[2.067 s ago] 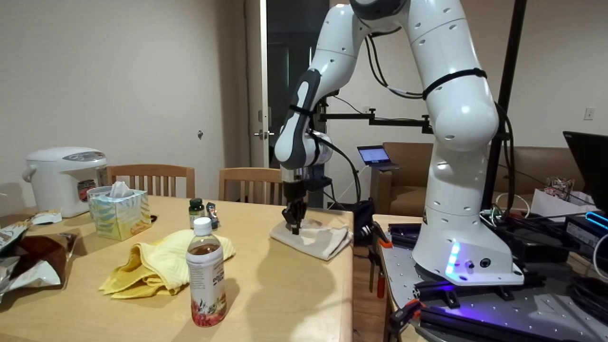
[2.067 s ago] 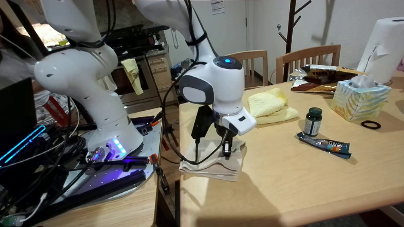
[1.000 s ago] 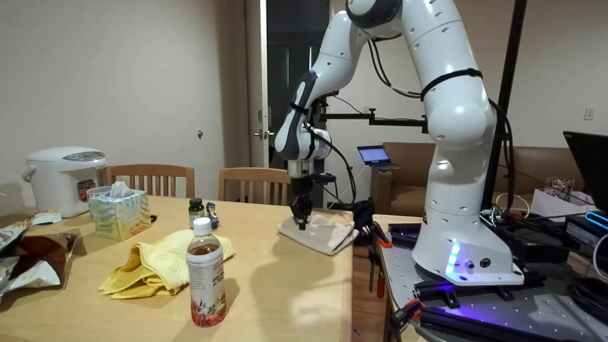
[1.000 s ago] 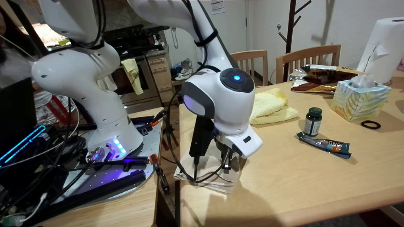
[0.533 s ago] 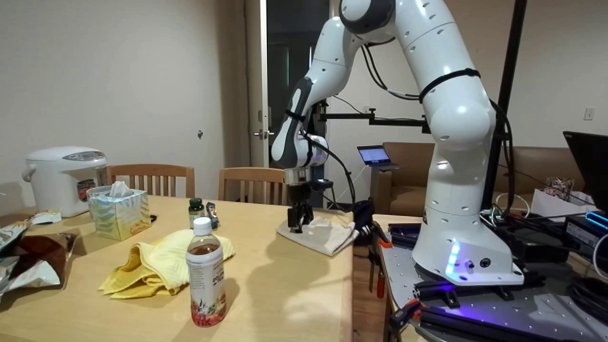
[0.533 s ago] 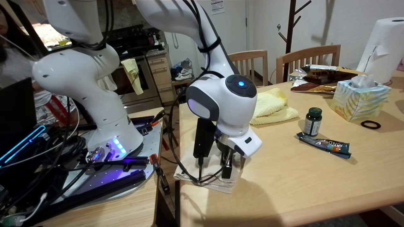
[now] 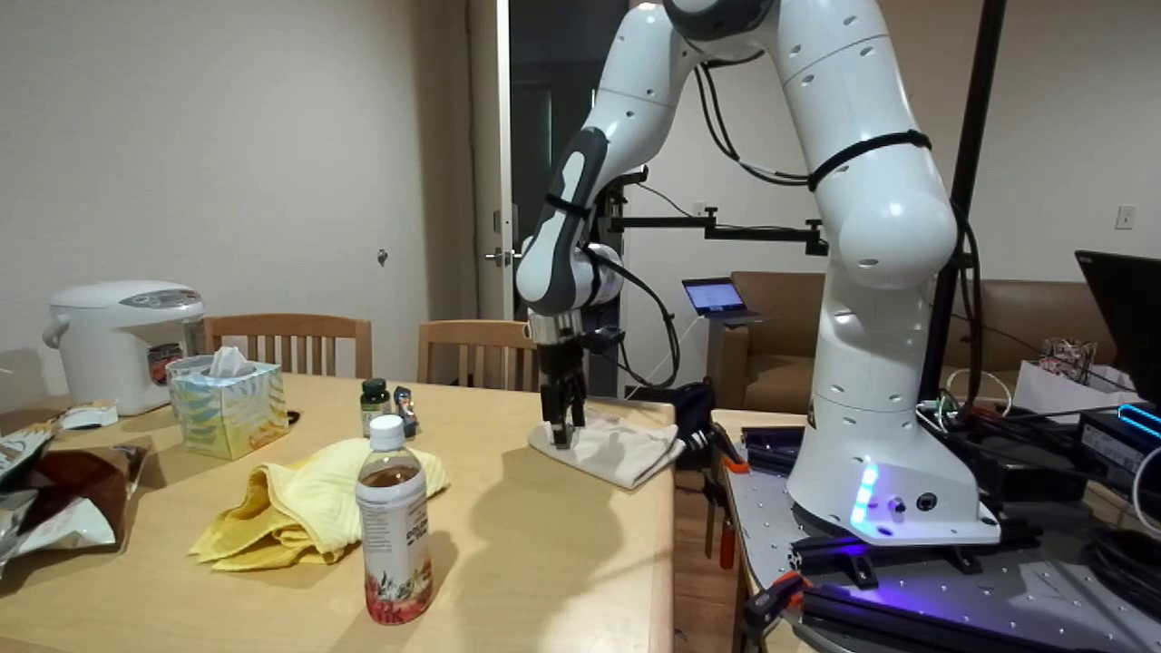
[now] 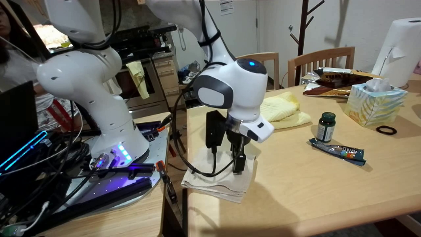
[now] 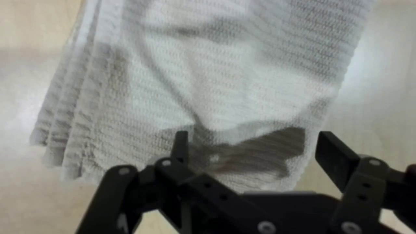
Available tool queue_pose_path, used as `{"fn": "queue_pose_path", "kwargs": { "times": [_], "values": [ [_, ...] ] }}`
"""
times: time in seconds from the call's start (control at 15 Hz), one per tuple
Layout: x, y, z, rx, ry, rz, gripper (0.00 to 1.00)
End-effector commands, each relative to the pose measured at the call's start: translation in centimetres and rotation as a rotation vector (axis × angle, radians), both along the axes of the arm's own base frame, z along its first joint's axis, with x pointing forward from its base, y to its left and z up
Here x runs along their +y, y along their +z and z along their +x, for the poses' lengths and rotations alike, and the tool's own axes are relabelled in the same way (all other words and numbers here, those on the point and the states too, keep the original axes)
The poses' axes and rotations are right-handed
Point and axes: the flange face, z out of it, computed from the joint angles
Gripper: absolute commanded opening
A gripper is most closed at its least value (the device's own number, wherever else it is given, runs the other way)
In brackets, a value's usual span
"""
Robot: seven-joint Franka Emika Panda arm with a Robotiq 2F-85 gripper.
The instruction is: Take the cloth and wipe the table
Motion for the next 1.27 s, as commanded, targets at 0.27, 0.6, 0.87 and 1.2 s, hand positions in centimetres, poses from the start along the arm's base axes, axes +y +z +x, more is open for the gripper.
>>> {"fn": "queue_pose_path", "kwargs": {
  "times": [0.27, 0.6, 0.87, 1.2],
  "values": [
    [3.5, 7.1, -1.4, -0.142, 0.071, -0.034, 1.00],
    [6.3, 9.4, -2.2, -0.139, 0.157, -0.001, 1.00],
    [9.0, 10.0, -3.0, -0.051, 0.220, 0.049, 1.00],
    [9.9, 10.1, -2.2, -0.045, 0.228, 0.056, 1.00]
  ]
}}
